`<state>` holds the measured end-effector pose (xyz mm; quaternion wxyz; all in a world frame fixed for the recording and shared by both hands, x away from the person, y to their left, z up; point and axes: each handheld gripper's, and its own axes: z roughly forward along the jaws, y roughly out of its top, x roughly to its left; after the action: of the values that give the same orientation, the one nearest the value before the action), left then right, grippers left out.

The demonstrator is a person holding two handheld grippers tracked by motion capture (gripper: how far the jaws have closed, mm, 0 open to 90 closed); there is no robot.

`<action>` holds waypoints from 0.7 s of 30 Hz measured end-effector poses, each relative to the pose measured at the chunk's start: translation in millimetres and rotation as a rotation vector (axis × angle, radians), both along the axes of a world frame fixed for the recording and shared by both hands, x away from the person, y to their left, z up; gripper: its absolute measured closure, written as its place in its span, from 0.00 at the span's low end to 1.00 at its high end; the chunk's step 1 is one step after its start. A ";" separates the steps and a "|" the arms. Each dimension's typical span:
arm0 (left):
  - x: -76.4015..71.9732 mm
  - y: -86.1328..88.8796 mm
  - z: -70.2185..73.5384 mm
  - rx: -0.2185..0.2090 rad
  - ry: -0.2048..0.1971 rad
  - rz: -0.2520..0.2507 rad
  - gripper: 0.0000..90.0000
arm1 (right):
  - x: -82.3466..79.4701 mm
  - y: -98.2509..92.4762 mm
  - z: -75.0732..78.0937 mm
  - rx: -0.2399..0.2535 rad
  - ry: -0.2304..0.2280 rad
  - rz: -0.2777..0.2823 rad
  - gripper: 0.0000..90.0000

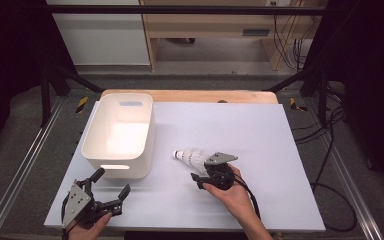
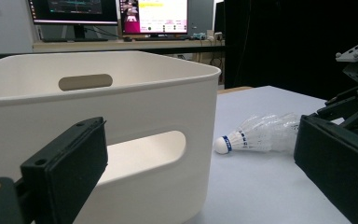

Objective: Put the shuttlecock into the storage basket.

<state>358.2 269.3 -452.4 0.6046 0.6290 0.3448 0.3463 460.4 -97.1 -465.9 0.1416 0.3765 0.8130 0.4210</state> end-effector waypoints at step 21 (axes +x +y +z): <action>0.1 -0.2 0.2 0.012 0.001 -0.005 0.03 | 23.6 15.8 -7.2 0.021 -0.028 0.026 0.54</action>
<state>358.3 269.1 -452.2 0.6018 0.6336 0.3414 0.3463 484.0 -81.4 -473.1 0.1436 0.3616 0.8112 0.4366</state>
